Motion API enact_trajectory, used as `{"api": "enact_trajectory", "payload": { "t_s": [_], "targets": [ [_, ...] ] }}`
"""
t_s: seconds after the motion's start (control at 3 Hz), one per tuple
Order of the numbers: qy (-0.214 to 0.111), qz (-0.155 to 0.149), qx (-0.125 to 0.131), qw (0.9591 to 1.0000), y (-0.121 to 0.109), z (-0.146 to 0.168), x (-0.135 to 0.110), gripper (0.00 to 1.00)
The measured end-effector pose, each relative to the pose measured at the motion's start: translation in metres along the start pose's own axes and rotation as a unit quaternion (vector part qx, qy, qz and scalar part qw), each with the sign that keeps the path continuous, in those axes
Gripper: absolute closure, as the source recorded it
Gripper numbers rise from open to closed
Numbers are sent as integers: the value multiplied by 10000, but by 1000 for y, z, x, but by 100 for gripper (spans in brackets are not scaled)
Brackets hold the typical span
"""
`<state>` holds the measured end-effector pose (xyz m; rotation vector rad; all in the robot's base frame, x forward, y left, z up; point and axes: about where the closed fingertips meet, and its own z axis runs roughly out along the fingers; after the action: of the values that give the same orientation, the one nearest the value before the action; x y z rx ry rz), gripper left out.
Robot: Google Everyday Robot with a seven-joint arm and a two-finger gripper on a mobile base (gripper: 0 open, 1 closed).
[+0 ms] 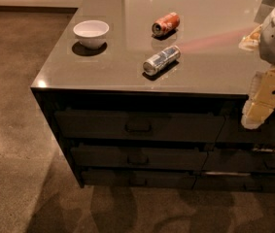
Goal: Open middle drawer
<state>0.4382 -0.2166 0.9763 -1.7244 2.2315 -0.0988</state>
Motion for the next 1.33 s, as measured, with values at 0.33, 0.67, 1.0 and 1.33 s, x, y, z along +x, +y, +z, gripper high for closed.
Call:
{"api": "enact_trajectory", "payload": {
  "t_s": [0.33,0.67,1.0,1.33],
  "targets": [
    [0,0,0,10000,0,0,0,0],
    [-183,79,-94,9998,-3,-3,1,0],
    [-239,100,-122,9996,-4,-4,1,0],
    [-143,51,-230,9996,-4,8,-2,0]
  ]
}}
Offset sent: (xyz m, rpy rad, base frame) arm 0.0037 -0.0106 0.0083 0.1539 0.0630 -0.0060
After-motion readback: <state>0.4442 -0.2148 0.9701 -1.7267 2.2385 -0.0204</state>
